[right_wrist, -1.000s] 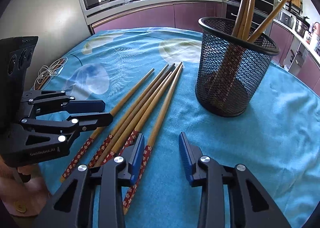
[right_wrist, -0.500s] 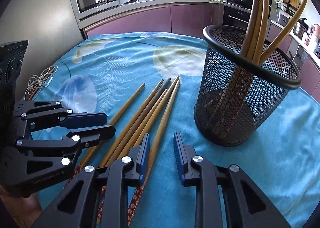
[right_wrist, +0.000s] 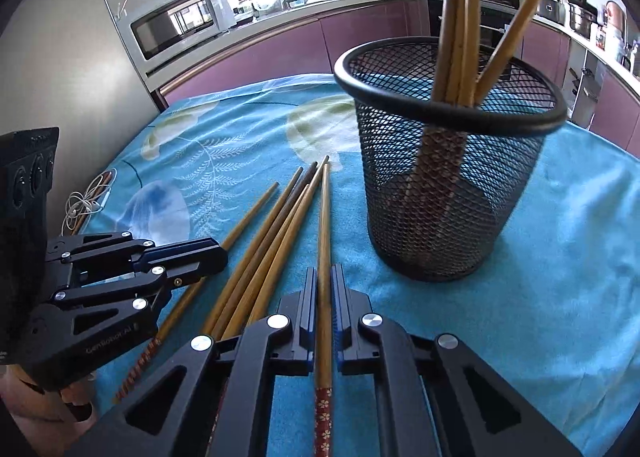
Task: Organize utensils
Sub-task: 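Close the left tool on one chopstick while the right tool grasps another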
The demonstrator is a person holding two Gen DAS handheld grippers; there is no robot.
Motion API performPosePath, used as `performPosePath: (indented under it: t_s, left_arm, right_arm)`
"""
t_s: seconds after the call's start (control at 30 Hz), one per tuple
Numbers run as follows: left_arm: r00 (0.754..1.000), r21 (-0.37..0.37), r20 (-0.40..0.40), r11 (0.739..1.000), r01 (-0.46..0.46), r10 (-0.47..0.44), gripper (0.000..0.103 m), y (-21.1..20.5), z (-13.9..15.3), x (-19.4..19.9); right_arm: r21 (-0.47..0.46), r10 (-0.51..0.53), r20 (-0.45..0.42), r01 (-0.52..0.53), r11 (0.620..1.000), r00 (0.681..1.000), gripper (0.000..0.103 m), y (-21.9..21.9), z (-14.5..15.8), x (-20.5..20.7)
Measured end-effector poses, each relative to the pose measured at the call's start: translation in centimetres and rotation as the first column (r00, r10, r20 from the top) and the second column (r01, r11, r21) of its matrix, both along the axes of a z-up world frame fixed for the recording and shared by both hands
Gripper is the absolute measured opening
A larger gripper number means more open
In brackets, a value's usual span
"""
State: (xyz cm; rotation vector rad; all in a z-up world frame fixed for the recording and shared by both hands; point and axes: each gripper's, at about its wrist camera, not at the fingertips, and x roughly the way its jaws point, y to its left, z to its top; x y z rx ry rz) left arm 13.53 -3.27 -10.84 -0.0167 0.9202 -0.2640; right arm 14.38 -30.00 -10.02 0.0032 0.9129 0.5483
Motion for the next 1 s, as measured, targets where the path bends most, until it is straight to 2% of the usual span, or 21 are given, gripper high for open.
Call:
performPosePath:
  t_s: [0.13,0.33,0.63,0.8,1.0]
  left_arm:
    - [1.000,-0.014,0.004,1.000,0.006,-0.006,0.007,0.1,0.3,-0.8]
    - [0.999,-0.045,0.008,0.998,0.054,-0.054,0.007,0.0,0.9,-2.0]
    - [0.996,-0.007,-0.022,0.997,0.081,-0.081,0.008,-0.6,0.1,-1.7]
    - [0.994,-0.004,-0.028,0.995,0.102,-0.102,0.009,-0.7,-0.1,-1.1]
    - [0.996,-0.027,-0.036,0.997,0.077,-0.078,0.008,-0.5,-0.2,-0.7]
  right_arm:
    - [0.026,0.027,0.006,-0.027,0.999,1.000,0.006,-0.3,0.5,-0.9]
    - [0.016,0.084,0.000,-0.084,0.996,0.996,0.006,0.6,0.6,-1.7]
    - [-0.035,0.097,-0.020,-0.098,0.995,0.995,0.008,1.3,-0.2,-1.4]
    - [-0.020,0.099,-0.032,-0.100,0.995,0.995,0.009,1.2,-0.4,-0.7]
    - [0.022,0.095,-0.038,-0.094,0.995,0.995,0.006,0.4,-0.3,-0.9]
